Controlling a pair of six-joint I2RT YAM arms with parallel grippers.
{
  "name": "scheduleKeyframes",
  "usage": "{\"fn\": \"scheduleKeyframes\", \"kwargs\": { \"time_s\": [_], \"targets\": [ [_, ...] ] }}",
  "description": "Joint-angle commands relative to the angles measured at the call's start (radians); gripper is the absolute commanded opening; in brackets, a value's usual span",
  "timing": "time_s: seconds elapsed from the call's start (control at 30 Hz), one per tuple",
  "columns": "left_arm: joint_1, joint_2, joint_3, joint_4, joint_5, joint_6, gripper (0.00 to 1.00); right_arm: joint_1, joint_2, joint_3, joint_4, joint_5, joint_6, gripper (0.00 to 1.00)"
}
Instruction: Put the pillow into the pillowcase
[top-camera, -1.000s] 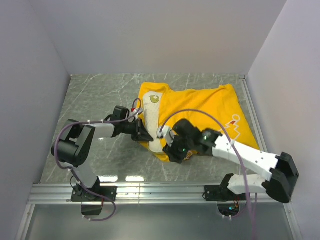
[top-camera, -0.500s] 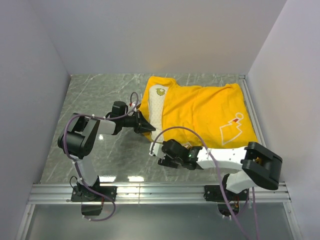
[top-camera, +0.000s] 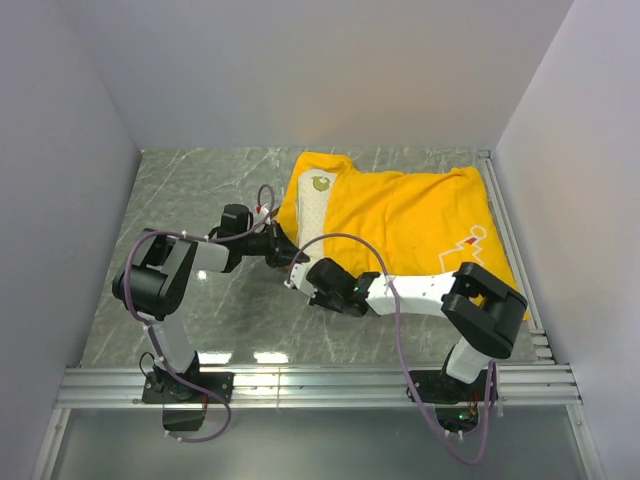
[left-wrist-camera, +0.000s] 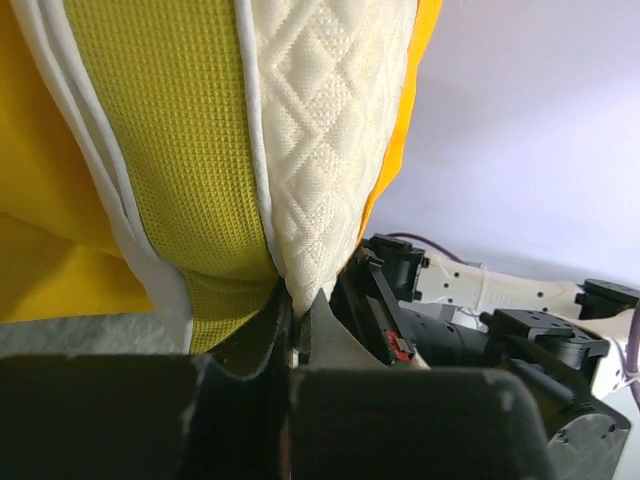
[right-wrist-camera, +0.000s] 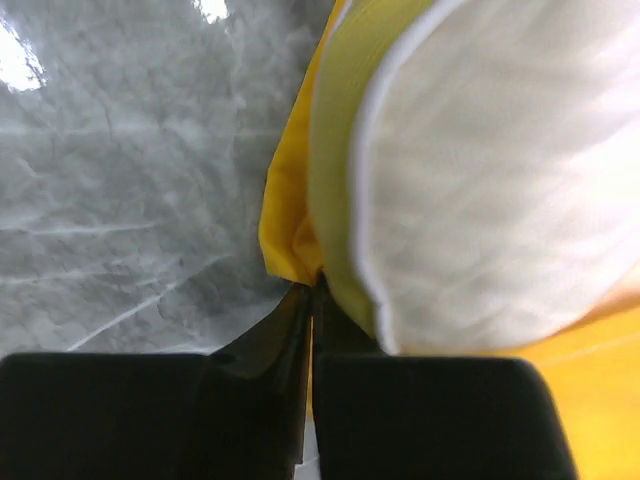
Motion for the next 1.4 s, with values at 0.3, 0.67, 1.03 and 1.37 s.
{"fn": "scheduleKeyframes", "kwargs": {
  "time_s": [0.3, 0.67, 1.03, 1.37],
  "targets": [
    [-0.012, -0.038, -0.087, 0.293, 0.004, -0.165, 0.0, 0.099, -0.052, 0.547, -0.162, -0.586, 0.19, 0.0],
    [0.081, -0.194, -0.13, -0.132, -0.048, 0.161, 0.23, -0.053, -0.066, 0.438, -0.167, -0.471, 0.258, 0.18],
    [0.254, -0.447, 0.263, -1.037, -0.316, 1.327, 0.99, -0.393, -0.424, 0.227, -0.452, -0.482, 0.152, 0.65],
    [-0.34, -0.805, -0.084, -0.86, -0.677, 1.782, 0.99, -0.599, -0.265, 0.142, -0.561, -0.491, 0.1, 0.63]
  ]
}}
